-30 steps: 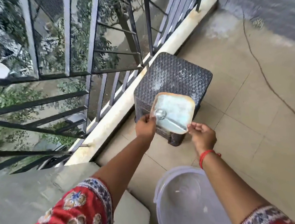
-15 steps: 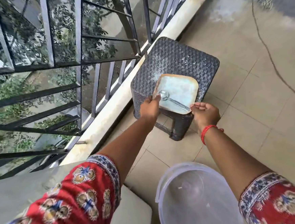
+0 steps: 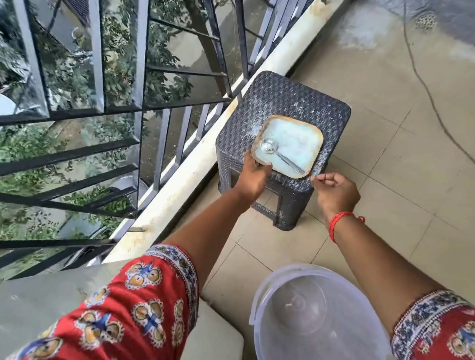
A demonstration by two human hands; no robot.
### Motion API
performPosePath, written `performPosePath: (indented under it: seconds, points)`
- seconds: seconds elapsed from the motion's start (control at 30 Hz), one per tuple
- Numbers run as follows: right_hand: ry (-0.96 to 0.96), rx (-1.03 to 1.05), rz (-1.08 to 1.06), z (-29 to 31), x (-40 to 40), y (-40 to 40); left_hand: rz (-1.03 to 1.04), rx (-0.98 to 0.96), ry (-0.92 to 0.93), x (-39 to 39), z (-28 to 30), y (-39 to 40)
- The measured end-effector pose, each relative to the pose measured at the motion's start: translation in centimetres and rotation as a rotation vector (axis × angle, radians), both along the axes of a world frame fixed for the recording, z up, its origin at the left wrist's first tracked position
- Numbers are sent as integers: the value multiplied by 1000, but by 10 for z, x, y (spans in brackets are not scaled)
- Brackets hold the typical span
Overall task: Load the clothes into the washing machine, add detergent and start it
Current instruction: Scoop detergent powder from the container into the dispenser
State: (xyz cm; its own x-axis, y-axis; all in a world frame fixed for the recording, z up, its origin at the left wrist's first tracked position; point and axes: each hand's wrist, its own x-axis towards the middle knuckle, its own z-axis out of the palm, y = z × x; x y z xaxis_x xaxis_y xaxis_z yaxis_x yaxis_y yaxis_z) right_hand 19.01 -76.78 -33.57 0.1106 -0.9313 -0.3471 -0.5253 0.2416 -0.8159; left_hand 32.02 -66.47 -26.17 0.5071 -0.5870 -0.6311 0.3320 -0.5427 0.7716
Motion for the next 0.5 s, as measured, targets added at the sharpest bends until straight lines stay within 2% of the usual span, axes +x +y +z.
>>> performPosePath:
  seconds: [0.13, 0.23, 0.5]
  points:
    - [18, -87, 160, 30, -12, 20, -260, 198, -384, -16, 16, 31]
    - [33, -258, 329, 70, -18, 44, -281, 231, -545, -25, 39, 55]
    - [62, -536, 813, 159, -30, 136, -165, 302, -724, -46, 122, 149]
